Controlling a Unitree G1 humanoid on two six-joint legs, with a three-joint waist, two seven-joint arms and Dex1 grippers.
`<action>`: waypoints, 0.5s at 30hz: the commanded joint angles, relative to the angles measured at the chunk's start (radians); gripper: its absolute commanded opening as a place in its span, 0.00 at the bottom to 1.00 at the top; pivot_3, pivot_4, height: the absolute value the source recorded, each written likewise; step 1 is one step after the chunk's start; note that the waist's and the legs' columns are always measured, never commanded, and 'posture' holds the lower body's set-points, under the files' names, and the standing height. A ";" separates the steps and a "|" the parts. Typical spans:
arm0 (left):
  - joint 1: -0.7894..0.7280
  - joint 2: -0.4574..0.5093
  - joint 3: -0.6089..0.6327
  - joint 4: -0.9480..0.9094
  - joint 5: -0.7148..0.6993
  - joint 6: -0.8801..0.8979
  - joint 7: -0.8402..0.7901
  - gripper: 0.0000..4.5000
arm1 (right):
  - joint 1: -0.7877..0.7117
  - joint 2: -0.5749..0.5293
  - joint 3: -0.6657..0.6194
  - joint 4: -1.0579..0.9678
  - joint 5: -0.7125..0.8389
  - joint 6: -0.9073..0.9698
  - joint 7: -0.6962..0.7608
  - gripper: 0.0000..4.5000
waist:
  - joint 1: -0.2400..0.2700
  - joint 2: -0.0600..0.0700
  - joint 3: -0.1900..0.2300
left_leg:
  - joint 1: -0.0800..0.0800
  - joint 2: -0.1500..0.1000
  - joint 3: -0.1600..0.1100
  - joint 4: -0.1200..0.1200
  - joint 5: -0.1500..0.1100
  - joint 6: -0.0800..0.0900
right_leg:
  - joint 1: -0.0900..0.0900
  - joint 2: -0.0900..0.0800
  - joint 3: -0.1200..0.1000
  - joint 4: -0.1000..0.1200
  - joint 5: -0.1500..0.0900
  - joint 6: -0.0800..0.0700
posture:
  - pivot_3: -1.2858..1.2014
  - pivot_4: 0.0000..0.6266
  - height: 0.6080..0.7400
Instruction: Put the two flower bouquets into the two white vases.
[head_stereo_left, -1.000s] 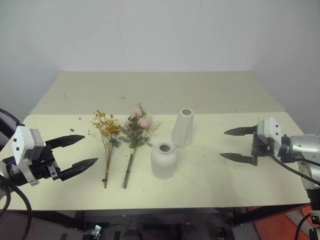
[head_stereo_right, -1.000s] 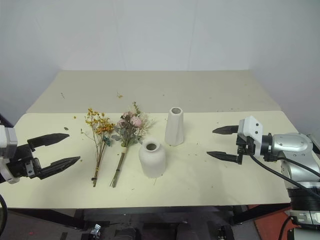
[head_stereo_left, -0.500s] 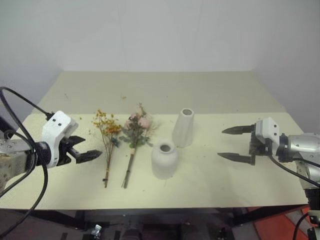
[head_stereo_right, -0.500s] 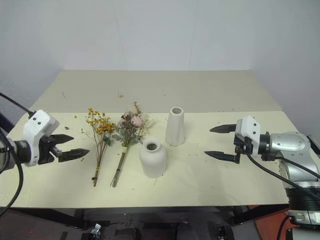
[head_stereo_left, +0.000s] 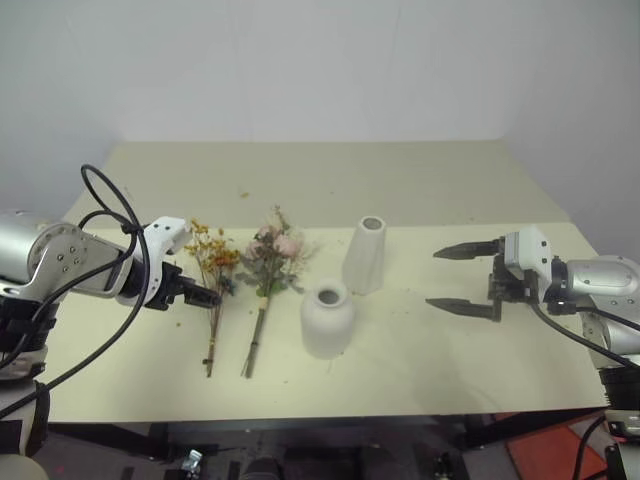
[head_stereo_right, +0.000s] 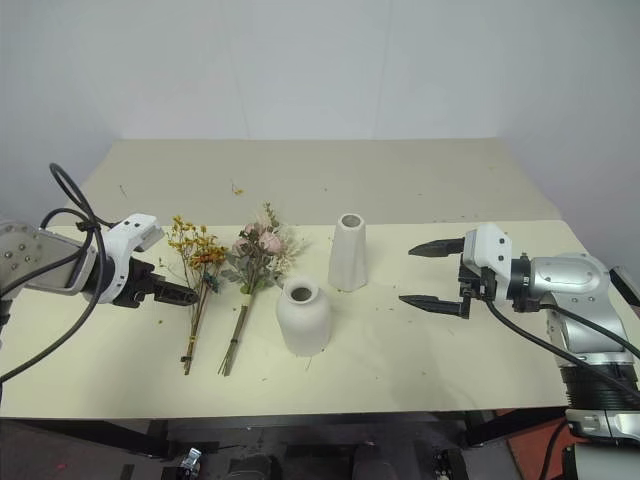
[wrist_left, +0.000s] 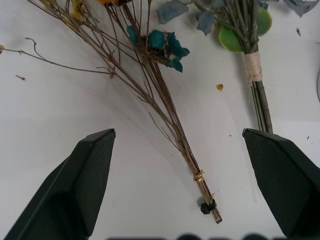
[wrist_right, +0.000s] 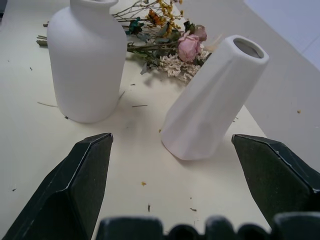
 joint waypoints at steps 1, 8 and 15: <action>-0.050 0.018 -0.054 0.044 -0.058 0.005 0.052 0.99 | 0.004 0.002 -0.026 -0.040 0.021 -0.016 -0.014 1.00 | -0.001 0.000 0.000 | 0.000 0.000 0.000 0.000 0.000 0.000 | 0.000 0.000 0.000 0.000 0.000 0.000 | 0.52 0.24 1.00; -0.084 -0.049 -0.111 0.156 -0.115 0.005 0.158 0.99 | 0.025 0.008 -0.032 -0.067 0.028 -0.008 -0.032 1.00 | 0.002 0.000 0.000 | 0.000 0.000 0.000 0.000 0.000 0.000 | 0.000 0.000 0.000 0.000 0.000 0.000 | 0.52 0.24 1.00; -0.123 -0.161 -0.133 0.275 -0.056 0.005 0.234 0.95 | 0.037 0.015 -0.029 -0.093 0.035 0.003 -0.046 1.00 | 0.009 0.000 0.000 | 0.000 -0.001 0.000 0.001 0.000 0.000 | 0.000 0.000 0.000 0.000 0.000 0.000 | 0.52 0.24 1.00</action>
